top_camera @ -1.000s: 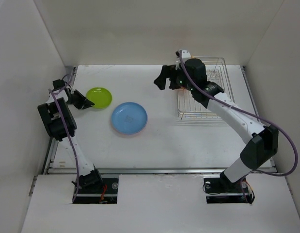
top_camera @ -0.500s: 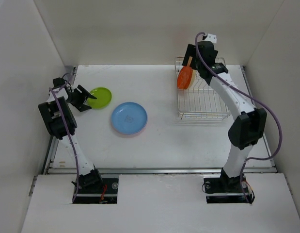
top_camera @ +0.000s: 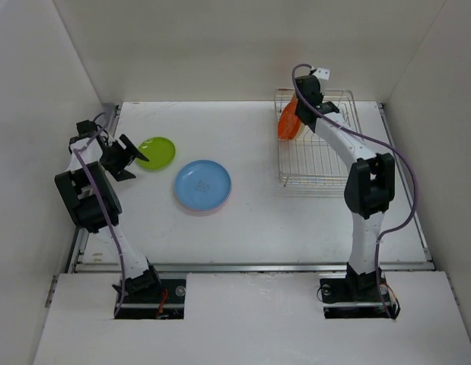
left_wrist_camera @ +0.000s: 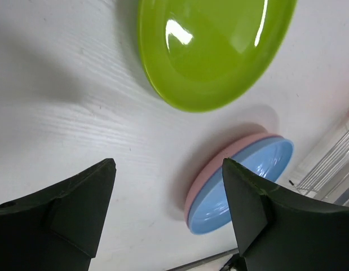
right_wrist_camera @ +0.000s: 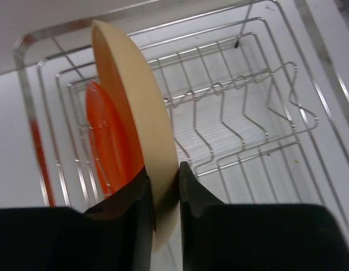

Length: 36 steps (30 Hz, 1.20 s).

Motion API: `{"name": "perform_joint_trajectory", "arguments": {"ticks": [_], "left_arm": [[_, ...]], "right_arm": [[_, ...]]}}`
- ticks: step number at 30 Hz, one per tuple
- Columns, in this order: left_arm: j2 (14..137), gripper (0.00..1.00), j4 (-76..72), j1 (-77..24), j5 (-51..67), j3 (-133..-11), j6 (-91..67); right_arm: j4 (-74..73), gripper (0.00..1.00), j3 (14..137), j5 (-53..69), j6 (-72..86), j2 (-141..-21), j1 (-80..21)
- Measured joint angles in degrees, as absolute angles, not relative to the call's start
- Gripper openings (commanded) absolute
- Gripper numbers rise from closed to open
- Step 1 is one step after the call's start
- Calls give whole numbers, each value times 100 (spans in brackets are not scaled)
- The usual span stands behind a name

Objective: Unload the plates from the dish rack

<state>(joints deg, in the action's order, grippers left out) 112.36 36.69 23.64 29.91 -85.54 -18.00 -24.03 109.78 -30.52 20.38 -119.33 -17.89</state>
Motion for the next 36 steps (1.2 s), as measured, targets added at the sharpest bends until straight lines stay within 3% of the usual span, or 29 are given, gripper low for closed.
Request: {"name": "perform_joint_trajectory", "arguments": {"ticks": [3,14,28,32,36], "left_arm": [[10750,74,3741,2364,2967,-8383,-1594],[9177,74,3844,2202,2536,-7940,-923],[9000,74,4163,2121,2543,-7915,-589],[8803,74,4285,2121,2543,-7915,-486],[8576,74,4401,2121,2539,-7915,-410]], "right_arm": [[-2530,0,10978,-3382,1737,-11942,-1761],[-2661,0,10989,-4523,1111,-11496,-1935],[-2078,0,11205,-6445,-91,-10348,-2733],[-1894,0,10908,-5898,-207,-9889,-3586],[-1883,0,10873,-3863,-23,-9985,-4318]]}}
